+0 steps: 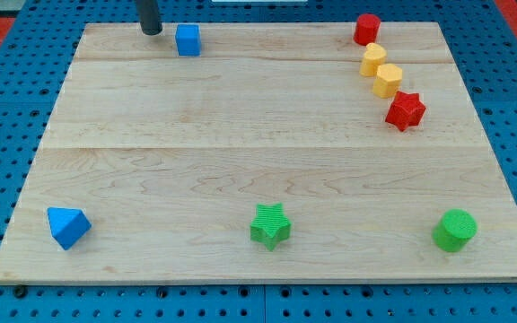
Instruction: Move the cube to the top left
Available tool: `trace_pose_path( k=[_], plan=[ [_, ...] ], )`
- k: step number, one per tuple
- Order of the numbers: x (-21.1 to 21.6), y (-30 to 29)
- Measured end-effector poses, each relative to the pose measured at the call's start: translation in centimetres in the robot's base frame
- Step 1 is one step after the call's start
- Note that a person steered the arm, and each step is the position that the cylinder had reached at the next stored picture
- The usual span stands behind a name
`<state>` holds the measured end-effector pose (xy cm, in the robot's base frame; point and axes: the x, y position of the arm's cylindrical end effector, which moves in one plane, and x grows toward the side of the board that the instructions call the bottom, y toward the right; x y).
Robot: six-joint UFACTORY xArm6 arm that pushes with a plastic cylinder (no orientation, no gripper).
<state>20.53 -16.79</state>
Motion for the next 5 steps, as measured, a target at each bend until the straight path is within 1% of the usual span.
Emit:
trace_pose_path(
  k=[1, 2, 3, 4, 5],
  plan=[
    [-1.3, 0.9],
    [-1.3, 2.7],
    [0.6, 5.8],
    [2.0, 2.5],
    [2.0, -2.4]
  ],
)
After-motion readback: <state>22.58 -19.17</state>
